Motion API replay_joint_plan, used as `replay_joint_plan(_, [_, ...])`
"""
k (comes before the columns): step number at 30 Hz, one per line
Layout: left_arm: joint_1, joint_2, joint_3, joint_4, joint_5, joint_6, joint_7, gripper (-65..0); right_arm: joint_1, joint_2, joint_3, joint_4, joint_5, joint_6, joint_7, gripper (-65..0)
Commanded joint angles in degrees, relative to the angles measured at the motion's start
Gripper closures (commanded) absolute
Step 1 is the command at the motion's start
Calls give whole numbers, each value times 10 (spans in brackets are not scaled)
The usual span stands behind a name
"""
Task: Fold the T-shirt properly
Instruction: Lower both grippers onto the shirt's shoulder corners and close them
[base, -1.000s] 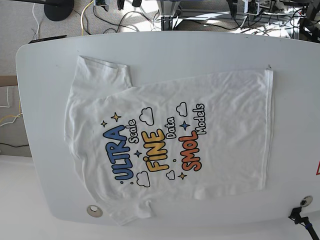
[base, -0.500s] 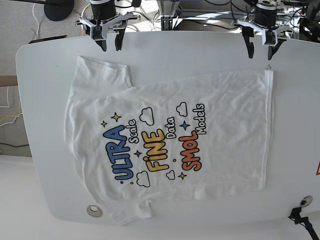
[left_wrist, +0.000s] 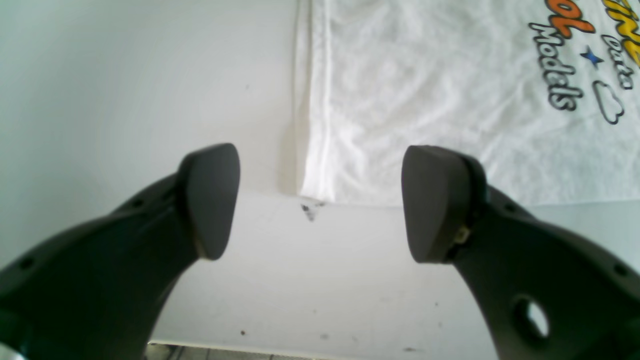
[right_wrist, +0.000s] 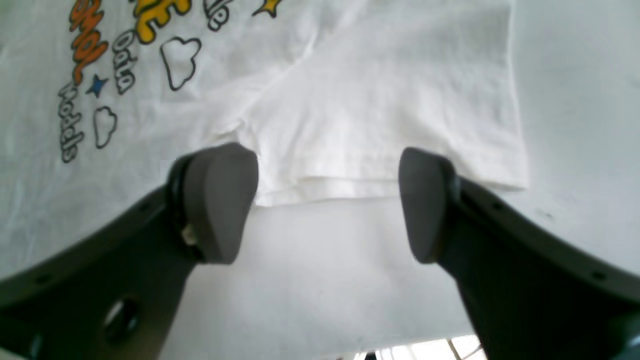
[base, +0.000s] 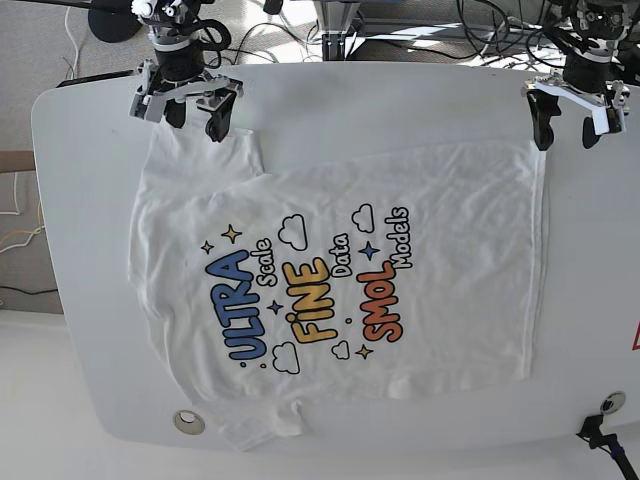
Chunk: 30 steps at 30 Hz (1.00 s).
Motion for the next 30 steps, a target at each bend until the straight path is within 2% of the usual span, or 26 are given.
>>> replay_joint_plan(1, [-10,-4,-20,9,-11,-21,21,-481,4,20,40,8,48,4,1,-461])
replay_joint_plan(4, [-40,0,-47,6,-10,-59,59,-481,20,22,92,-1,129,4,-37,-461])
replay_joint_plan(6, [-53,0,-62,2,-10,-70,88,-481,41,22,136,-13,164,4,-79,-460])
replay_joint_plan(12, [-64,0,-73,1,-10,-70,105,-481,73,17,187,-14,176,4,-169,-460])
replay_joint_plan(21, [-65,0,-71,0,-9,-70,105,-481,70,2,190,-84,179,4,-173,-459])
replay_joint_plan(25, [-65,0,-70,0,-9,-70,105,-481,72,2,187,-96,178,23,-173,-459])
replay_joint_plan(30, [-65,0,-70,0,-9,-70,106,-481,74,1,165,-96,177,24,-173,-459])
